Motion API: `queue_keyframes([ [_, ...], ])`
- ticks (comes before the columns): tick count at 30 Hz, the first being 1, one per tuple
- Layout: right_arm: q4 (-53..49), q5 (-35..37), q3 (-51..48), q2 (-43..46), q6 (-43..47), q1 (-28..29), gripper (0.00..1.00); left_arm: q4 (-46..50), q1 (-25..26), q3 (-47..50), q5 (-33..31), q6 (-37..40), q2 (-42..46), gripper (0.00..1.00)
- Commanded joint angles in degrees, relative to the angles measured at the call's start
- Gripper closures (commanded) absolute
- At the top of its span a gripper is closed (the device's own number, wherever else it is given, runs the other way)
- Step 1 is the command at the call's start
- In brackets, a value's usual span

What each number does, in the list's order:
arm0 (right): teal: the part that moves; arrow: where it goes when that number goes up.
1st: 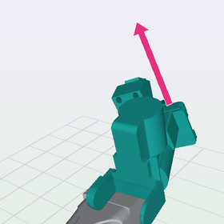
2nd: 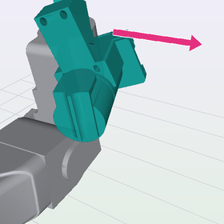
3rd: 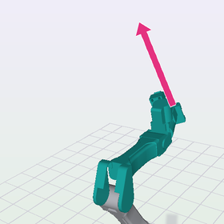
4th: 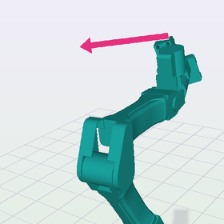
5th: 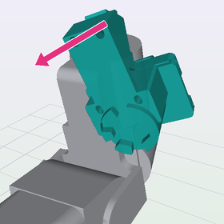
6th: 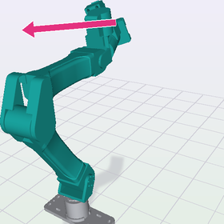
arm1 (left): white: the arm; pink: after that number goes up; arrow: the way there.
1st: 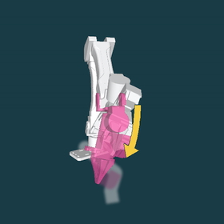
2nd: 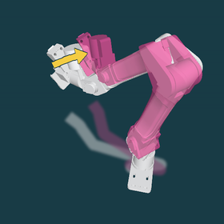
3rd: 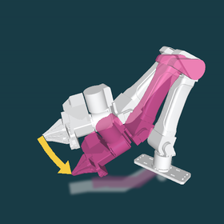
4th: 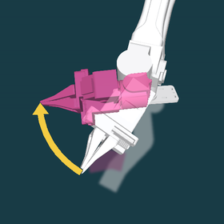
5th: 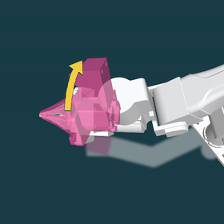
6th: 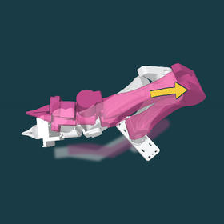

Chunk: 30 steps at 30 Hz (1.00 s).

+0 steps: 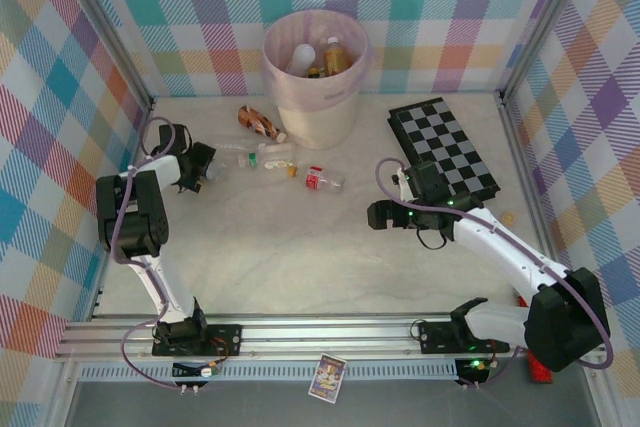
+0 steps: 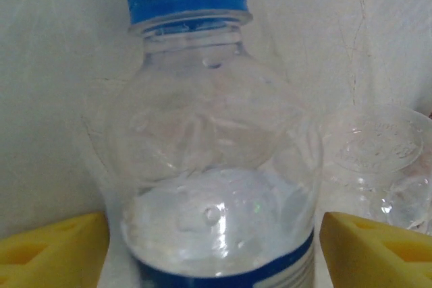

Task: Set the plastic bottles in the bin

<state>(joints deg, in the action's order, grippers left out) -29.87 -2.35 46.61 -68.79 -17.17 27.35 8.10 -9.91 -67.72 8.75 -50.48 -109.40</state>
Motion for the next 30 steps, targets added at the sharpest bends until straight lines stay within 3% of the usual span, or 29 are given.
queue_keyframes([
  [1, -1.4, 0.5, -0.2, 1.0, 0.1, 0.3, 0.01, -2.0, -0.7, 0.8, -0.6, -1.0, -0.9, 0.26],
  [7, -1.9, 0.7, -0.5, 1.6, -0.1, 0.3, 0.01, -0.5, -0.7, 0.5, -1.7, -0.5, 0.6, 0.36],
  [14, -1.4, 0.5, -0.3, 1.5, 0.0, 0.3, 0.01, 1.2, -1.2, 0.5, -1.0, -0.4, 5.6, 0.38],
  [20, -0.4, 1.3, -0.4, 1.1, -0.5, 0.4, 0.01, -2.1, -0.2, 0.6, 3.3, -6.0, 13.8, 0.42],
  [30, 2.5, -0.1, -1.7, 1.1, -1.4, 0.4, 0.01, 4.3, 6.3, -16.1, 4.1, -3.2, 21.4, 0.47],
])
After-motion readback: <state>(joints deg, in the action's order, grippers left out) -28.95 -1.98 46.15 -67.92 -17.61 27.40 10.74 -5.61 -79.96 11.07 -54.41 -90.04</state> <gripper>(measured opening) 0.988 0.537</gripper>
